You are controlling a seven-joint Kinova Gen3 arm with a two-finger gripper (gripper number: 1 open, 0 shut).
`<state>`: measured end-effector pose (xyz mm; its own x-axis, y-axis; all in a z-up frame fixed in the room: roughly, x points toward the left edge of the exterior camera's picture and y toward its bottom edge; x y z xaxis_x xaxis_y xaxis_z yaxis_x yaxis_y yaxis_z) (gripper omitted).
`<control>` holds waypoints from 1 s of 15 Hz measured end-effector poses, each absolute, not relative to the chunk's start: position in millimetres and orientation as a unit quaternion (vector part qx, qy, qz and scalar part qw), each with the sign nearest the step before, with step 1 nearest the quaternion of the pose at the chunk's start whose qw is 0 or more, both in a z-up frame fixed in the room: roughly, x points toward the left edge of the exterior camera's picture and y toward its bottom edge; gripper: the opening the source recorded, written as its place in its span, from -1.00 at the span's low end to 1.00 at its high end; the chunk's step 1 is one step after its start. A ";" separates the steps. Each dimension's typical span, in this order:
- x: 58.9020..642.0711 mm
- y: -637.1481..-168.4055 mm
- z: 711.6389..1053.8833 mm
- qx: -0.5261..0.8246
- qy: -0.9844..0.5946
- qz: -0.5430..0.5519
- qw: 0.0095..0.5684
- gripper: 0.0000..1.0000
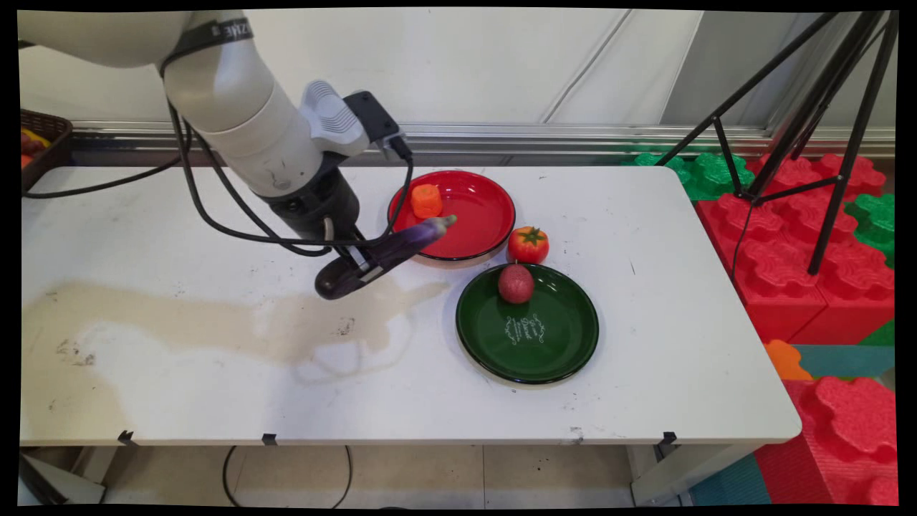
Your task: Place the picked object on the table
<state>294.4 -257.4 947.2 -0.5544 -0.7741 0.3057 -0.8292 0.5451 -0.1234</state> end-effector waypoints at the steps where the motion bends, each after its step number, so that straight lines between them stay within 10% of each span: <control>1: 296.1 -257.2 943.2 0.473 -0.866 0.129 0.104 -1.00; 15: 296.9 -287.3 869.7 0.531 -0.836 0.126 0.059 -1.00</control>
<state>296.9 -287.3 869.7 -0.4288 -0.8729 0.2327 -0.9027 0.4038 -0.1487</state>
